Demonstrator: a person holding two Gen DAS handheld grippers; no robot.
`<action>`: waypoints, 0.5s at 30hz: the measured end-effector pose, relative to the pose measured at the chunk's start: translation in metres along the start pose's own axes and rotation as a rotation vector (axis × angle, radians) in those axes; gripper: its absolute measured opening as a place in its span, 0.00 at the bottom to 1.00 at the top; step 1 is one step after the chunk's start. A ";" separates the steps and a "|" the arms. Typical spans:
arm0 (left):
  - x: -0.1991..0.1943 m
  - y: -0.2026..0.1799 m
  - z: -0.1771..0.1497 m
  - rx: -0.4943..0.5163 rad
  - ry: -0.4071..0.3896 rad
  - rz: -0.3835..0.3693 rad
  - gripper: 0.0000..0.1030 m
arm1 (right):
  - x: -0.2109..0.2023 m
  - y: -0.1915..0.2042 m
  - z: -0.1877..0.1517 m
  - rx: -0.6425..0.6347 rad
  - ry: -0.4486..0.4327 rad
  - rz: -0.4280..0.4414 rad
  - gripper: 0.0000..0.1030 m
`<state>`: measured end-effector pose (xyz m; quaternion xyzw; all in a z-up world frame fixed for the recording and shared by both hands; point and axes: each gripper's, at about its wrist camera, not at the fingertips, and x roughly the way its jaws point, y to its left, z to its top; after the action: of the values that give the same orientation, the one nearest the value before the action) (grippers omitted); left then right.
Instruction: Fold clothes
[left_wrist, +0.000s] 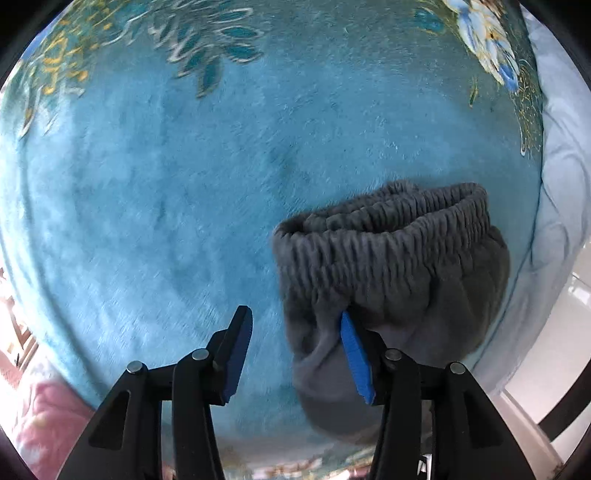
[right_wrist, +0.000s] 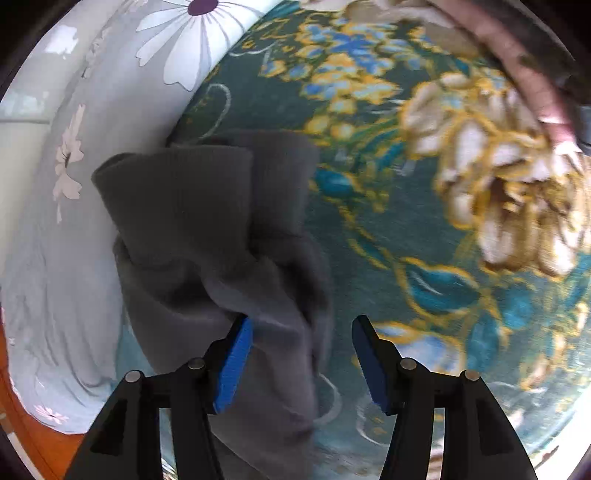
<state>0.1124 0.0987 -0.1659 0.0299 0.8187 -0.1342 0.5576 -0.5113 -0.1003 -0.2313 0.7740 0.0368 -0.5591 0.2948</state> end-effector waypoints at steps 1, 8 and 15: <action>0.003 -0.003 0.001 -0.003 -0.013 0.000 0.49 | 0.004 0.002 0.004 0.008 -0.009 -0.005 0.59; 0.013 -0.010 0.001 -0.098 -0.065 -0.038 0.42 | 0.013 0.016 0.014 0.026 -0.007 -0.026 0.40; -0.011 -0.044 0.001 -0.022 -0.106 0.034 0.22 | -0.026 0.033 0.007 -0.038 -0.014 0.036 0.13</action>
<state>0.1087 0.0576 -0.1481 0.0305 0.7888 -0.1171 0.6026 -0.5138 -0.1237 -0.1955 0.7649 0.0313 -0.5583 0.3198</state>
